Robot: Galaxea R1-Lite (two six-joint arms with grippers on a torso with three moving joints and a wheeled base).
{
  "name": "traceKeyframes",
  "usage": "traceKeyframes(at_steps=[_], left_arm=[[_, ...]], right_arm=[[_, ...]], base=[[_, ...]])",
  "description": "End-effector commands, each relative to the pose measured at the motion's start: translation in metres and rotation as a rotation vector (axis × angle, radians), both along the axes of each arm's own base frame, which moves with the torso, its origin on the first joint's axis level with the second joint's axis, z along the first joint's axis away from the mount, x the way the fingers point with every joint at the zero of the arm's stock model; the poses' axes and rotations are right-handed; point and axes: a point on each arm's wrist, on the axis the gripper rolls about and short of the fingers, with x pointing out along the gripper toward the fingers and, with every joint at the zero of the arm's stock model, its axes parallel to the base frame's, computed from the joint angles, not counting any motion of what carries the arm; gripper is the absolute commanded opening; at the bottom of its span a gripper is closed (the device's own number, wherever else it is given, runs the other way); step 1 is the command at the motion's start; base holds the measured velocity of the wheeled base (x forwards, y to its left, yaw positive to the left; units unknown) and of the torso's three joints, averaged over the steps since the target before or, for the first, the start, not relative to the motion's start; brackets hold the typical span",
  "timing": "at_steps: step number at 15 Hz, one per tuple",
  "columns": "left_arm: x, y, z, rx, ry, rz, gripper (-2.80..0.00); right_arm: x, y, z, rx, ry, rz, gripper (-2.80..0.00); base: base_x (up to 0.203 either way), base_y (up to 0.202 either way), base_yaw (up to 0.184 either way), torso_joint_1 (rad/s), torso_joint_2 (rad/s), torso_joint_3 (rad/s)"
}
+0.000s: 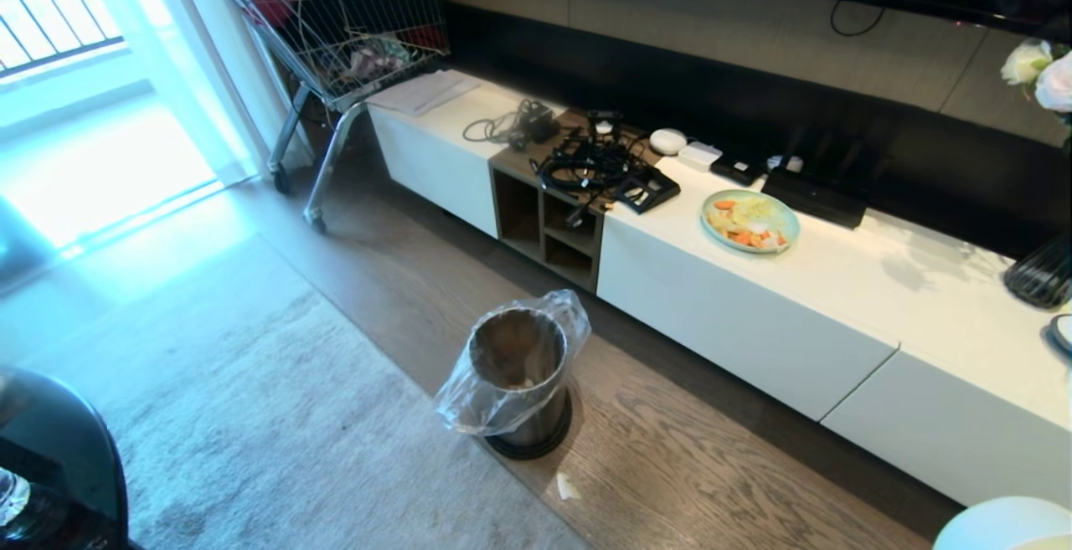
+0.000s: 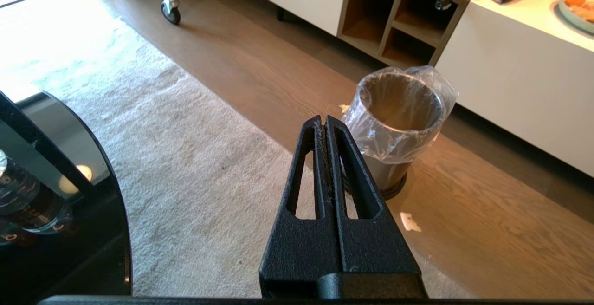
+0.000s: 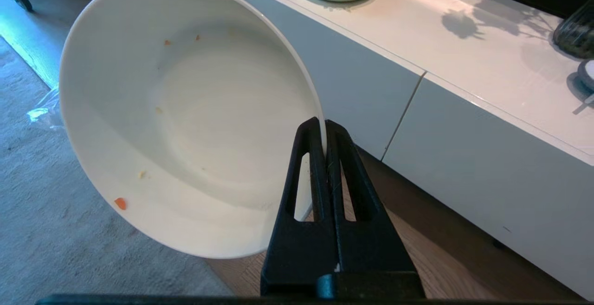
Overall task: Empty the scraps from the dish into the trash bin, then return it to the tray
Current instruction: Put the bowl back to the table
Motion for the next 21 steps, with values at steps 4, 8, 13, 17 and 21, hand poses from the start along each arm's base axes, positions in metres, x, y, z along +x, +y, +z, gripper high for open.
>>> traceKeyframes(at_steps=[4,8,13,17,21], left_arm=[[0.0000,0.0000,-0.0001,-0.001,0.000,0.001,-2.80],[0.0000,0.0000,-0.0001,-0.001,0.000,0.001,-2.80],[0.0000,0.0000,-0.0001,0.000,0.000,0.001,-2.80],[0.0000,0.0000,-0.0001,0.000,0.000,0.001,-2.80],[0.0000,0.0000,0.0001,0.000,-0.001,0.001,-2.80]], right_arm=[[0.0001,0.0000,0.0001,-0.001,0.001,0.001,-2.80],[0.0001,0.0000,0.0001,-0.002,0.001,0.001,-2.80],[0.0001,0.0000,0.0001,-0.001,0.001,0.001,-2.80],[0.0001,0.0000,0.0001,-0.001,0.001,0.001,-2.80],[0.0001,0.0000,0.0001,-0.001,0.001,0.001,-2.80]], base=[[0.000,0.000,0.000,0.002,0.00,0.202],[0.000,0.000,0.000,0.002,0.00,0.147],[0.000,0.000,0.000,0.002,0.00,0.046],[0.000,0.000,0.000,0.000,0.00,0.000],[0.000,0.000,0.000,0.000,0.00,0.000]])
